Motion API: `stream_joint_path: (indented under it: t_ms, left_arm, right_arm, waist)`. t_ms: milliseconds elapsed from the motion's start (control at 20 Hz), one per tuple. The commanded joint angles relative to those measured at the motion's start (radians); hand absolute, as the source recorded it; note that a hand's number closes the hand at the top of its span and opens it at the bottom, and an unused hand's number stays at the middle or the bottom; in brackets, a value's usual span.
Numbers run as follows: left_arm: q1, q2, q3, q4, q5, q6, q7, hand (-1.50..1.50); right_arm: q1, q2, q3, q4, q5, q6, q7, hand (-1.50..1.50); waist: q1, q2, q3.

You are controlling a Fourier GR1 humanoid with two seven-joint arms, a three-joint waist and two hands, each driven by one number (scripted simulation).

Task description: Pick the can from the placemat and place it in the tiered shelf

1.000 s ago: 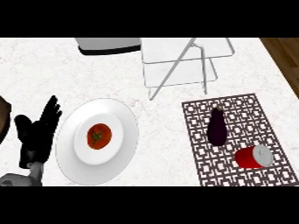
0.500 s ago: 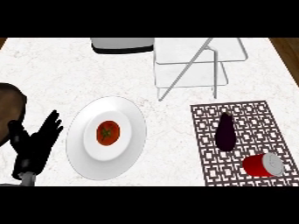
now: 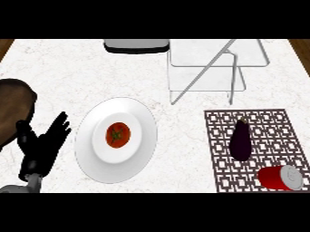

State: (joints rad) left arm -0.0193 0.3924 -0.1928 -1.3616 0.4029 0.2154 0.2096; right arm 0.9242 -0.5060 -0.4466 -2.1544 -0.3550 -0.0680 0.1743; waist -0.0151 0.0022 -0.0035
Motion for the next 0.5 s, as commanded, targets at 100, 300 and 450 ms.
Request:
stream_joint_path:
  t_ms: [100,300,450]
  left_arm:
    - [-0.003,-0.036,-0.018,0.005,-0.028,-0.004,-0.021,0.00]
    - [-0.090,0.006,0.029,0.052,-0.014,-0.045,0.019,0.00]
    - [-0.028,0.008,0.020,0.007,-0.004,-0.068,0.024,0.00]
  right_arm:
    - [-0.033,-0.090,-0.025,-0.197,0.062,-0.119,0.397,-1.50]
    - [-0.151,-0.156,0.043,-0.247,0.176,-0.221,0.644,-1.50]
    - [-0.229,-0.213,0.128,-0.242,0.288,-0.261,0.802,-1.50]
  waist:
    - [0.029,0.004,0.001]
    - [0.039,0.009,0.001]
    - [0.053,0.008,0.002]
